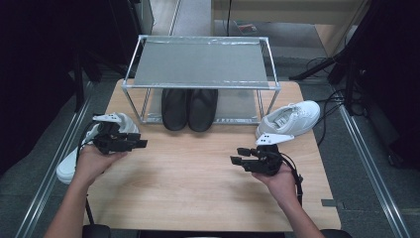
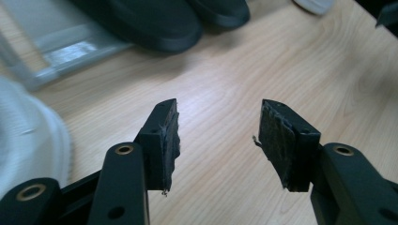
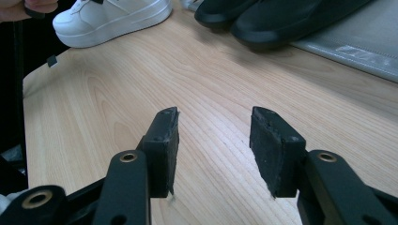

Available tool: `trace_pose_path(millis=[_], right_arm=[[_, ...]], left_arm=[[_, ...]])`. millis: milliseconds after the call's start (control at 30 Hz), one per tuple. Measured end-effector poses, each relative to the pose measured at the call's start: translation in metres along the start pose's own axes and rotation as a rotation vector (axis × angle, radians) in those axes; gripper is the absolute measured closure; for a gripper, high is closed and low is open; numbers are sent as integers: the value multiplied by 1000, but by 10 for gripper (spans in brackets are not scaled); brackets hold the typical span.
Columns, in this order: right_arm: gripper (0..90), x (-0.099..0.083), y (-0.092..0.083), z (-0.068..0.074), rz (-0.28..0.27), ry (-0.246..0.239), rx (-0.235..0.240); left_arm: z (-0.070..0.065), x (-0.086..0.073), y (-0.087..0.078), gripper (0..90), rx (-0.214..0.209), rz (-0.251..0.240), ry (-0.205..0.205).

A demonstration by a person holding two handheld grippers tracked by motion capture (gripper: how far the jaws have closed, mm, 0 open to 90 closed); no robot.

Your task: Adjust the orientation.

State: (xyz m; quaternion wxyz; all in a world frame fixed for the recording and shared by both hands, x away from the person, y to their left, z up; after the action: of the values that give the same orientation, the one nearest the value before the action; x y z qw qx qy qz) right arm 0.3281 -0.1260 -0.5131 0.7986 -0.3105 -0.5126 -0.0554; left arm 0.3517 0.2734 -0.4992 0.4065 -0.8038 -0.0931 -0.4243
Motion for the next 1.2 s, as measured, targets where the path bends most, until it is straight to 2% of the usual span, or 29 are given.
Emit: trace_pose_path(millis=[133, 167, 333, 367, 433, 467, 533, 567, 600, 633, 733, 833, 900, 1000, 1033, 1200], right_arm=[[537, -1, 1, 0, 2, 3, 0], [537, -1, 1, 0, 8, 8, -3], [537, -2, 0, -1, 10, 14, -8], [537, -2, 0, -2, 11, 16, -8], [537, -2, 0, -2, 11, 17, -9], [536, -3, 0, -2, 13, 21, -12], [532, -3, 0, -3, 15, 26, -15], [532, -3, 0, -3, 15, 26, -15], [530, -3, 1, -4, 16, 28, -17], [530, -3, 1, -4, 16, 28, -17], [529, -4, 2, -4, 23, 27, -18], [528, -5, 3, -3, 28, 31, -18], [528, -5, 4, -3, 32, 24, -14], [529, -5, 4, -2, 32, 21, -13], [530, -5, 4, -2, 32, 22, -13], [529, -5, 3, -3, 28, 27, -15]], left_arm=[[9, 2, -7, 500, 26, -5, -3], [15, 4, -13, 502, 35, -14, -6], [26, 5, -20, 501, 67, -9, -8], [32, 5, -24, 501, 81, 2, -8], [35, 5, -25, 500, 85, 5, -9], [40, 6, -28, 498, 88, 3, -17], [46, 5, -30, 496, 113, 13, -9], [46, 5, -30, 496, 113, 13, -9], [53, 6, -33, 496, 119, 9, -16], [53, 6, -33, 496, 119, 9, -16], [64, 6, -31, 500, 134, 22, -34], [69, 7, -27, 512, 143, 26, -31], [75, 12, -23, 523, 169, 24, -27], [77, 15, -20, 542, 166, 26, -25], [80, 17, -15, 546, 157, 43, -44], [84, 18, -5, 576, 159, 75, -49]])
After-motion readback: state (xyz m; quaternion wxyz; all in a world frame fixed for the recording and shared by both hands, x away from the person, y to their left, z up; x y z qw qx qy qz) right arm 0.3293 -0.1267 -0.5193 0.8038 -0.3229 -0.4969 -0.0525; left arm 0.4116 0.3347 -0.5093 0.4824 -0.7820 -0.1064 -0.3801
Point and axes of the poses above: each handheld gripper's, and its own axes: y roughly forward along the jaws, x roughly out of its top, z roughly to its left, the point moved 6 cm from there along y, roughly forward along the jaws, and after that the axes turned 6 degrees about -z, right-handed, at the moved point
